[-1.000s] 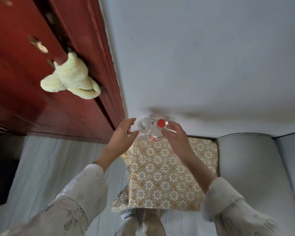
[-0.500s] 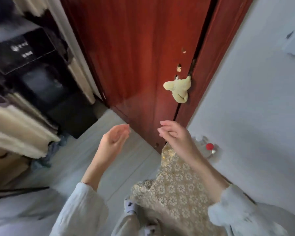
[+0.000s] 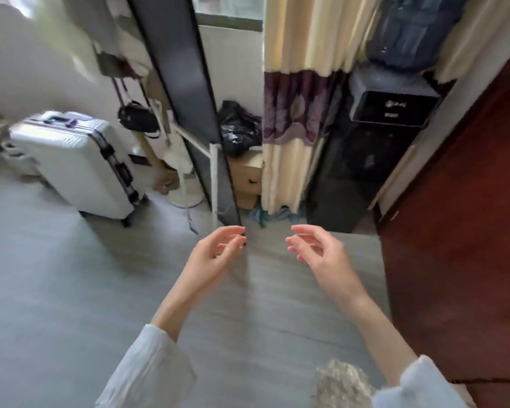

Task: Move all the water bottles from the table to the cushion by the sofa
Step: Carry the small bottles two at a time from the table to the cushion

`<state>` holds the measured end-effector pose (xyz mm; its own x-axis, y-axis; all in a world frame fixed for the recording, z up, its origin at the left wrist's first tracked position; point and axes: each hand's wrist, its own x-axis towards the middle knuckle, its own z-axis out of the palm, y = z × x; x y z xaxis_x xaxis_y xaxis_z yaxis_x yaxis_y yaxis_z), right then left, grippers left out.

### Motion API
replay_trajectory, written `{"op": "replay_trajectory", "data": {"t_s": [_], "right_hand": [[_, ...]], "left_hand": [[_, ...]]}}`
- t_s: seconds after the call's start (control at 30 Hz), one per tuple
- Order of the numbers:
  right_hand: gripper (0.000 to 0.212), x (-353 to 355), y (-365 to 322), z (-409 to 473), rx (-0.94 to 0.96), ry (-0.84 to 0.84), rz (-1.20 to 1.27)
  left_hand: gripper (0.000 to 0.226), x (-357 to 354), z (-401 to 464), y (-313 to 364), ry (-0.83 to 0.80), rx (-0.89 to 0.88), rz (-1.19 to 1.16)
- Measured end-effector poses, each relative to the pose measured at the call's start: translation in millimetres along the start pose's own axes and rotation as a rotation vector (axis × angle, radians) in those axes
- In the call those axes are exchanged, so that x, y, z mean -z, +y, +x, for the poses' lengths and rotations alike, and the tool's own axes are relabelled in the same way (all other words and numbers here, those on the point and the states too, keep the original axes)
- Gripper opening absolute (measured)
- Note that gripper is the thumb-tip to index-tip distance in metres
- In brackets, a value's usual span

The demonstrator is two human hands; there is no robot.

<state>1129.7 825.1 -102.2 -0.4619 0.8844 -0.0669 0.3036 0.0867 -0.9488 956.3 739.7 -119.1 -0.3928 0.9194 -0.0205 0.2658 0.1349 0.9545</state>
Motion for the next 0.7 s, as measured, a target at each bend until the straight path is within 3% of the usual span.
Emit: {"op": "replay_trajectory", "data": {"t_s": [0.33, 0.7], "right_hand": [[0.013, -322, -112, 22, 0.191, -0.485, 0.021], [0.013, -585, -204, 63, 0.332, -0.899, 0.029]], "left_hand": [[0.013, 299, -86, -83, 0.432, 0.139, 0.062], [0.017, 511, -133, -147, 0.849, 0.276, 0.025]]}}
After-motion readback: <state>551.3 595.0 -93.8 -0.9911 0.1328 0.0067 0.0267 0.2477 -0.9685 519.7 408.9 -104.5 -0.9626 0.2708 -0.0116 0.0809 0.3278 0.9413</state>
